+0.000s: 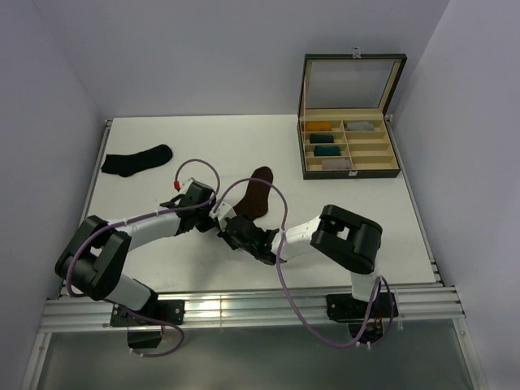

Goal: Roll the socks
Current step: Roll the sock at the center of the board.

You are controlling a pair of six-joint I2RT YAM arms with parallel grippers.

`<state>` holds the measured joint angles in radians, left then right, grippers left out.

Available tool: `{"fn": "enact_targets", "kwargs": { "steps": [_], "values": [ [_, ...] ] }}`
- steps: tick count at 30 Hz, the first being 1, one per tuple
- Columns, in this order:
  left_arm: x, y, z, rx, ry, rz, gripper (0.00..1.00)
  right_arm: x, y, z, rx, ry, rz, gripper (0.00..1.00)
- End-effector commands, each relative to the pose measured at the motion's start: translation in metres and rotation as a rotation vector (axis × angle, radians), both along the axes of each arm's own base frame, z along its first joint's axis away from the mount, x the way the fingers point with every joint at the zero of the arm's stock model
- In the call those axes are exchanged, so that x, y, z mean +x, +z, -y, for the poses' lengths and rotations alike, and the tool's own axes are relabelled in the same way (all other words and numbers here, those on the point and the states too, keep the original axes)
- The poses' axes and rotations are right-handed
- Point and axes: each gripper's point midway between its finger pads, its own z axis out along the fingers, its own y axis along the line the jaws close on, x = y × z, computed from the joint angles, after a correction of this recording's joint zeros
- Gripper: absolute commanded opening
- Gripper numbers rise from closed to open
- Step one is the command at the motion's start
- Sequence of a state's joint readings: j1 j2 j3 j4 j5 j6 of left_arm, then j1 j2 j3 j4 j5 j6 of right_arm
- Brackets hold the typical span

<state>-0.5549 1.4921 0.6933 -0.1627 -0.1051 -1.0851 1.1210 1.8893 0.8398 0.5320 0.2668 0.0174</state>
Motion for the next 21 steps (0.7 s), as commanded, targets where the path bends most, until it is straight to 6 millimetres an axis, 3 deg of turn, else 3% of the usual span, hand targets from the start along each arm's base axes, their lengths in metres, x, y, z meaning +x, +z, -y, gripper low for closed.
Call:
{"fn": "enact_targets", "kwargs": {
  "steps": [1, 4, 10, 14, 20, 21],
  "values": [
    [0.0, 0.009, 0.004, -0.026, 0.008, 0.009, 0.04, -0.013, -0.021, 0.006, -0.024, 0.009, -0.157, 0.01],
    [0.001, 0.015, 0.004, -0.055, 0.031, 0.032, 0.13, -0.015, -0.022, 0.006, 0.028, 0.019, -0.287, 0.0],
    [0.005, 0.032, 0.002, -0.113, 0.096, 0.087, 0.47, -0.011, -0.005, 0.013, 0.242, 0.008, -0.545, 0.0],
    [0.004, 0.041, -0.003, -0.145, 0.137, 0.128, 0.6, -0.007, 0.004, 0.02, 0.385, -0.01, -0.7, 0.0],
    [-0.002, 0.043, -0.001, -0.209, 0.132, 0.164, 0.66, -0.008, 0.016, 0.028, 0.659, -0.036, -0.968, 0.0],
    [-0.005, 0.038, 0.0, -0.207, 0.125, 0.146, 0.65, -0.011, 0.008, 0.033, 0.699, -0.096, -1.056, 0.0]
  ]
}}
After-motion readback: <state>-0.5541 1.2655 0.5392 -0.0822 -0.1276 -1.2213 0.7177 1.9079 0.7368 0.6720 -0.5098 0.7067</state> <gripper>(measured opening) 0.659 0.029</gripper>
